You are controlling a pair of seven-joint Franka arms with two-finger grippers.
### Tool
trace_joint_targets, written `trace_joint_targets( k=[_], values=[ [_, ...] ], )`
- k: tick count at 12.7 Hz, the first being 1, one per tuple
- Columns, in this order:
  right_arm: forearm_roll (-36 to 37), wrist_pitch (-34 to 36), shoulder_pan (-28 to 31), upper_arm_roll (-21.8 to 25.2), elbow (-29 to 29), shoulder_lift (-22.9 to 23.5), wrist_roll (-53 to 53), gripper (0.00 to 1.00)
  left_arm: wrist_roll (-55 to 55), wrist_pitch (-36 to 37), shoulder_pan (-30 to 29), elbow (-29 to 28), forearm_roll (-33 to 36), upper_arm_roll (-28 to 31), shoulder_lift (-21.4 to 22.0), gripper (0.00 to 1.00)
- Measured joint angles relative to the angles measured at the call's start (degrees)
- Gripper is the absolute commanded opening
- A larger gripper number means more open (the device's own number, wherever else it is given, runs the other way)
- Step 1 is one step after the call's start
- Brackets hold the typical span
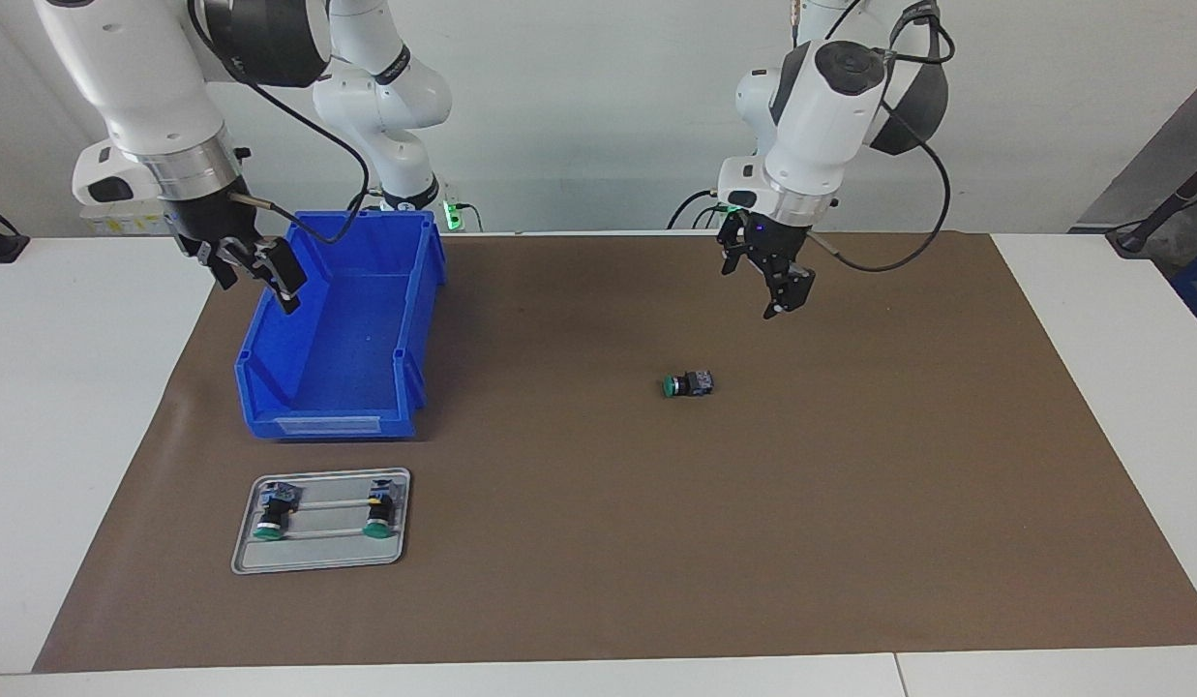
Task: Place and press button with both arms
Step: 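Return the right gripper to rest while the left gripper approaches the button, then position the left gripper above the green-capped button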
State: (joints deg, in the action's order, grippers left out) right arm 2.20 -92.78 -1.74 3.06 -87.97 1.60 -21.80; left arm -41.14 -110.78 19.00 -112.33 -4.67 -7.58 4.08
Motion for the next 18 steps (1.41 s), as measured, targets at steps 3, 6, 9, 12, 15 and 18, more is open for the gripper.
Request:
trace_joint_targets(
  k=[3, 6, 9, 12, 15, 18],
  values=[
    [0.05, 3.98, 1.06, 0.15, 0.53, -2.16, 9.86, 1.00, -0.23, -6.54, 3.09, -2.93, 0.00, 0.02, -3.43, 1.00],
    [0.05, 7.19, 1.23, 0.14, 2.49, -2.26, 12.15, 1.00, -3.89, -11.81, 3.16, -3.52, 0.00, 0.32, -7.09, 1.00],
    [0.05, 7.73, 0.41, -0.26, 1.34, -2.39, 12.26, 1.00, -5.58, -16.07, 3.55, -4.02, 0.00, 0.20, -9.93, 1.00],
    [0.07, 7.35, 0.12, -0.49, 0.20, -2.69, 13.76, 1.00, -5.73, -20.20, 3.98, -4.37, 0.00, 0.21, -14.25, 1.00],
    [0.08, 7.32, 0.17, -0.46, -0.14, -2.95, 14.40, 1.00, -6.04, -20.90, 5.10, -5.01, 0.00, 0.18, -16.83, 1.00],
    [0.08, 7.32, 0.49, -0.46, -0.58, -3.27, 14.51, 1.00, -6.05, -23.59, 5.97, -7.39, 0.00, 0.22, -18.03, 1.00]
  ],
)
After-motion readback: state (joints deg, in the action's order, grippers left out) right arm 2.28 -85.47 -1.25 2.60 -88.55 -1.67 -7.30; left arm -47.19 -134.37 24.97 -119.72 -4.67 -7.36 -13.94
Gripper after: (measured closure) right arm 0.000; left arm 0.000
